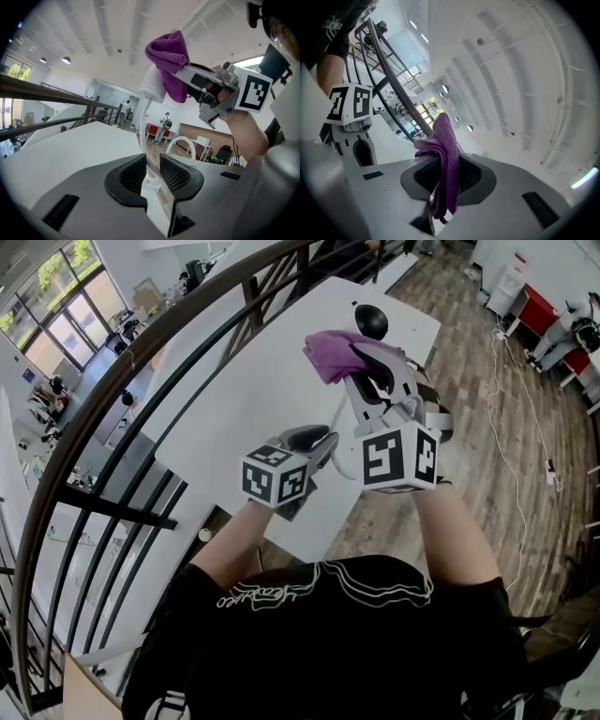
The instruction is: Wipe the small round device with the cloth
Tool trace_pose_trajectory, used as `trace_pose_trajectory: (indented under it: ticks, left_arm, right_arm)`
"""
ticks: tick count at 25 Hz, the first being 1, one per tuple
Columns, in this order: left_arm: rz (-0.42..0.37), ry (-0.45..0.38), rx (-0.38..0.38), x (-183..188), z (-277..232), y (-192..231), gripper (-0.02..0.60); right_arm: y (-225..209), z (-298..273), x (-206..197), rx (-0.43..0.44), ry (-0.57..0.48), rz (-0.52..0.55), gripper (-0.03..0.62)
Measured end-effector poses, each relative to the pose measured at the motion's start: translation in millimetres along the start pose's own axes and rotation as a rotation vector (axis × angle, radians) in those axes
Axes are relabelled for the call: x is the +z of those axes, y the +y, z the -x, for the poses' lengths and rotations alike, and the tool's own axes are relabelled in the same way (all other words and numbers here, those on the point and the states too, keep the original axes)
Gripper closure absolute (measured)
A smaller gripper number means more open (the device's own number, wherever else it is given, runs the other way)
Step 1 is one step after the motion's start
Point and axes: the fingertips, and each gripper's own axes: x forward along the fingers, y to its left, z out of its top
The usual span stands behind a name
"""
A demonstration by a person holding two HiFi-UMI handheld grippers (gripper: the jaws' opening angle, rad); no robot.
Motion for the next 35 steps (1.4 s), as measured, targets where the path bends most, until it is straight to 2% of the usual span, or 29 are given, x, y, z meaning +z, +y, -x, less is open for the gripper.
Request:
trace_pose_trajectory:
  ticks: [10,15,19,23,26,30,35]
  left_arm:
    - [0.017,-0.011,0.000,-1.5,-0.1,3.1,0.488]
    - [-0.002,0.012,0.012,-2.0,1.3,5.8,0.488]
    - [0.008,0.021,0.036,-5.5,6.9,5.2,0.488]
    - [0.008,0.030,0.071,0.9,-2.6,0.2,0.491]
    - [0.004,0.056,0.088,1.1,-9.5,-2.9,0.491]
    - [-0.017,0.090,0.109,5.6,-20.3,-9.5,0.491]
    - [0.051,0.071,0.162,9.8,-50.3,1.7,0.492]
  right_arm:
    - [51.0,-5.9,-26.0,0.148,0.058,0.010,0.527]
    - [70.3,4.4,-26.9,0.227,0.038,0.061,0.526]
    - [72.8,30.3,-25.2,0.261,0.018,0.020,0.527]
    - [51.6,53.4,-42.3,0.257,-0.016,0.000,0.526]
    - [38.9,67.6,-53.8,0.264,-0.113,0.027,0.526]
    - [19.7,79.7,-75.6,0.274,-0.274,0.156,0.527]
    - [-11.7,62.6,-119.7,0.301,-0.463,0.225,0.526]
